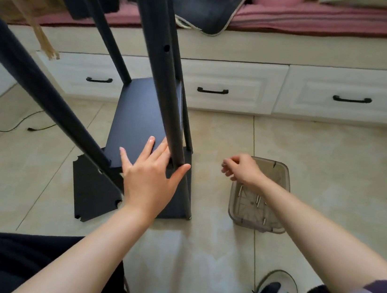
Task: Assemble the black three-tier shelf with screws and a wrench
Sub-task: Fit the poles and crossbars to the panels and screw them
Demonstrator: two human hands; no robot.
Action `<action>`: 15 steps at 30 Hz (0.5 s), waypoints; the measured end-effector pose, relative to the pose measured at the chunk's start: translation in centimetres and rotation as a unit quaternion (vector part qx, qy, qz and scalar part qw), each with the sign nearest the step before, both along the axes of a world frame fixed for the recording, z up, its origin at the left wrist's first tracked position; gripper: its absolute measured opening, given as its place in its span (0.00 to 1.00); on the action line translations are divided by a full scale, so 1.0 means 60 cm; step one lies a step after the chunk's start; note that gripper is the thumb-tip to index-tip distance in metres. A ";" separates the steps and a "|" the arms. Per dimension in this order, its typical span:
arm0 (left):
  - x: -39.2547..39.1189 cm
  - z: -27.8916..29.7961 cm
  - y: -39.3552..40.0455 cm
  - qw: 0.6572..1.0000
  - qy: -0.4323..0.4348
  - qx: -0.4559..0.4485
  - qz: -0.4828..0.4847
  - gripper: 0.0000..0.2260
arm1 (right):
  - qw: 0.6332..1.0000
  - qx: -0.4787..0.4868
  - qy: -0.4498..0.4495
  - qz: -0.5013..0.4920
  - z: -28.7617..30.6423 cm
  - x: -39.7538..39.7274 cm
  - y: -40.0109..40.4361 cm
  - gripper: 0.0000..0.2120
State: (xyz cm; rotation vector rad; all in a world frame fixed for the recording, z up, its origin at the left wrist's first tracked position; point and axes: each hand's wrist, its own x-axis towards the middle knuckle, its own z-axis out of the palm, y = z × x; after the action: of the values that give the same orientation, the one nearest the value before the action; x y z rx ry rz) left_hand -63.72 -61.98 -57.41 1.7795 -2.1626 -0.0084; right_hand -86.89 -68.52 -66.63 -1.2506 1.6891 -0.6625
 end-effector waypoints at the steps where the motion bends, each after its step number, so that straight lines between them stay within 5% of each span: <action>1: 0.002 0.012 -0.004 0.999 -0.006 0.037 -0.001 0.25 | 0.999 -0.005 -0.046 -0.002 0.019 0.022 0.008 0.12; 7: 0.020 0.069 -0.035 0.989 0.005 0.148 -0.006 0.28 | 0.977 -0.022 -0.212 -0.030 0.098 0.125 0.055 0.08; 10: 0.038 0.077 -0.054 0.976 -0.022 0.214 0.006 0.41 | 0.975 -0.004 -0.219 -0.020 0.106 0.154 0.062 0.11; 15: 0.056 0.074 -0.075 0.966 -0.108 0.236 0.000 0.40 | 0.983 0.002 -0.184 -0.007 0.094 0.197 0.055 0.11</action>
State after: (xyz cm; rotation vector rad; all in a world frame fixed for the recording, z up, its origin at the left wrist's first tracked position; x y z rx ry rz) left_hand -60.34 -66.48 -52.94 2.1181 -2.4688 -0.3768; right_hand -75.08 -65.19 -60.96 -1.0387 1.3914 -0.8408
